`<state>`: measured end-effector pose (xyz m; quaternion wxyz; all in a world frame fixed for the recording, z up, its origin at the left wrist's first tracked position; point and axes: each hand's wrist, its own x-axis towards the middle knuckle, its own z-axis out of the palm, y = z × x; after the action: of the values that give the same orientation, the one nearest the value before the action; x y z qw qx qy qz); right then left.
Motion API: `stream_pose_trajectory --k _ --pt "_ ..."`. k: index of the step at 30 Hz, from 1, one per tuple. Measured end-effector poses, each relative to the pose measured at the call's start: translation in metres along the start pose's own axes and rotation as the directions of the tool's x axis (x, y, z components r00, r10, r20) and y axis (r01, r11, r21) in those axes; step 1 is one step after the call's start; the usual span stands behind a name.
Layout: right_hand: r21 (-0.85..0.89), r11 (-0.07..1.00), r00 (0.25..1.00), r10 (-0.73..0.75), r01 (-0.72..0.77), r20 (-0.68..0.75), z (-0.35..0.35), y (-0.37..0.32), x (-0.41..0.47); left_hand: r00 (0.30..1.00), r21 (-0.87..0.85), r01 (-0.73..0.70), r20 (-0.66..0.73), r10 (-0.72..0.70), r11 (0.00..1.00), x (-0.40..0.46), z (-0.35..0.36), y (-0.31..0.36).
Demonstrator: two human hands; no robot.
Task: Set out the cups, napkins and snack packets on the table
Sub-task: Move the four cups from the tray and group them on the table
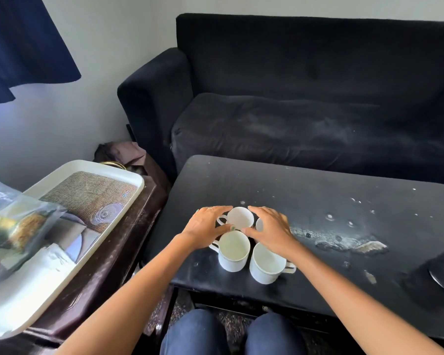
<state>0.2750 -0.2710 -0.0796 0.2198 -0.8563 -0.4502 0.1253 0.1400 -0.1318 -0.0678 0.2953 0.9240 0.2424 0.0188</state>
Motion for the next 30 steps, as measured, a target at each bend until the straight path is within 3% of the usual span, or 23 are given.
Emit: stream_pose_trajectory --k 6,21,30 --pt "0.014 1.0 1.0 0.001 -0.001 0.005 0.002 0.002 0.001 1.0 -0.085 -0.001 0.022 0.003 0.996 0.005 -0.002 -0.003" --pt "0.088 0.994 0.997 0.062 -0.066 0.041 -0.003 -0.006 0.012 0.999 -0.046 0.001 -0.047 -0.004 0.999 0.023 0.008 -0.006" --pt "0.137 0.985 0.994 0.098 -0.105 0.054 -0.008 -0.002 0.048 0.999 -0.086 0.033 0.011 -0.032 0.996 0.057 0.011 0.0"
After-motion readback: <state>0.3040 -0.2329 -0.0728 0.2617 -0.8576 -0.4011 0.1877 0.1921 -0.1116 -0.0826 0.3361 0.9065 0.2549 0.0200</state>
